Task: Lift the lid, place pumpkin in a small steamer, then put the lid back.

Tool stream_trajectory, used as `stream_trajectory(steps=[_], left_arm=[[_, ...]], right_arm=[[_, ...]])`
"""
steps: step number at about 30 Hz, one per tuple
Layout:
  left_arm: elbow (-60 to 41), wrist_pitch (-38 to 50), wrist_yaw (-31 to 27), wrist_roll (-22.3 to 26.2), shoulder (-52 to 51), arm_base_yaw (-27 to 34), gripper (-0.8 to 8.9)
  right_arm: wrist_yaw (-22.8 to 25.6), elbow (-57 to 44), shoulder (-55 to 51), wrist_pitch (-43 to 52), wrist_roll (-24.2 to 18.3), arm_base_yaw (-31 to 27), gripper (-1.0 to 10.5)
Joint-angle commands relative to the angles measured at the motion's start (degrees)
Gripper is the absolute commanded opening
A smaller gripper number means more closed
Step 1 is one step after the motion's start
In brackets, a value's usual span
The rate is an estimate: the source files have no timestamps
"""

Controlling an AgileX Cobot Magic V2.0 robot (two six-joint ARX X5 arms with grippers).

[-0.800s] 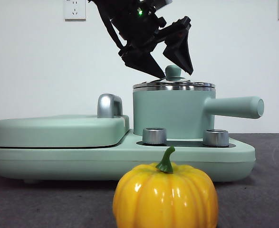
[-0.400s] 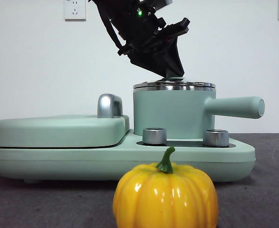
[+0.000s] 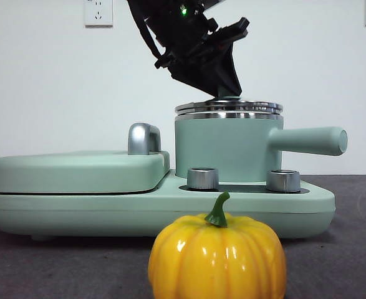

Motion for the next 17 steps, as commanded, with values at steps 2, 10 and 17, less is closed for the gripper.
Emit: stream_trajectory(steps=[2,10,17], left_arm=[[3.8,-0.6,0.2,-0.1,-1.6,-0.4,0.15],[3.8,-3.1,0.2,0.4,-8.1,1.8,0.15],[3.8,-9.4,0.2,0.4,-14.1,8.4,0.15]], right_arm=[[0.2,0.9,0.0,0.6,0.3,0.0,4.5],[2.3,0.9,2.4,0.6,4.0,0.0,4.5],[1.7,0.9,8.9,0.6,4.3,2.1,4.5]])
